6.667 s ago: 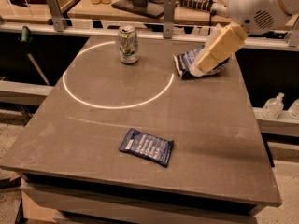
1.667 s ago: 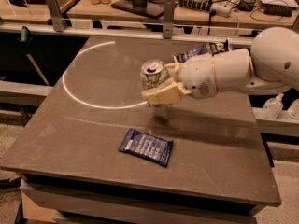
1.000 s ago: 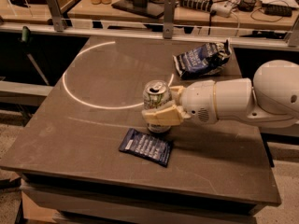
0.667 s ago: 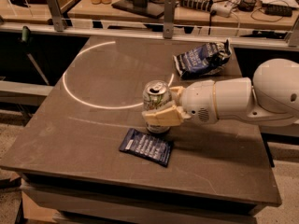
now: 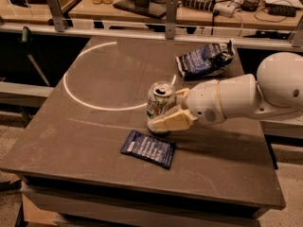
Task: Move 7up can near rxbar blueberry
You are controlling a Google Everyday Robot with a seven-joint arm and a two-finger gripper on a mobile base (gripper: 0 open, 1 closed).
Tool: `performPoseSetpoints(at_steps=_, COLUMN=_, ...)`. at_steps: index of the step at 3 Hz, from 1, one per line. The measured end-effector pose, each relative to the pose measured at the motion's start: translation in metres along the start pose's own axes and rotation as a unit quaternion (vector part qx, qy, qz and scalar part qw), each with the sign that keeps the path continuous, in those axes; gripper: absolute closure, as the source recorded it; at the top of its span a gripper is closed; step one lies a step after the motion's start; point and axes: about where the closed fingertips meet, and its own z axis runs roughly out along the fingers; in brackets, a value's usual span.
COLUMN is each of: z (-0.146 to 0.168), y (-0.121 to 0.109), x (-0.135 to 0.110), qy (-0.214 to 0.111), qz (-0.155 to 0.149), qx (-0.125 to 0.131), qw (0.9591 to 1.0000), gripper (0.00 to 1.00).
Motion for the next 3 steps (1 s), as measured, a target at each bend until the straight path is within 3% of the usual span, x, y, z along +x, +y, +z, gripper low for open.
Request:
performPoseSetpoints(at_steps=1, z=-0.025, y=-0.017, x=0.033, qy=0.109, qz=-0.024, qx=0.018, qw=0.9936, gripper=0.00)
performPoseSetpoints(at_steps=2, z=-0.066, y=-0.040, x=0.056, qy=0.192, qz=-0.024, qx=0.079, qw=0.9779, gripper=0.00)
performPoseSetpoints(at_steps=3, z=-0.147, y=-0.071, x=0.090, qy=0.269, qz=0.008, qx=0.232, qw=0.9346, gripper=0.00)
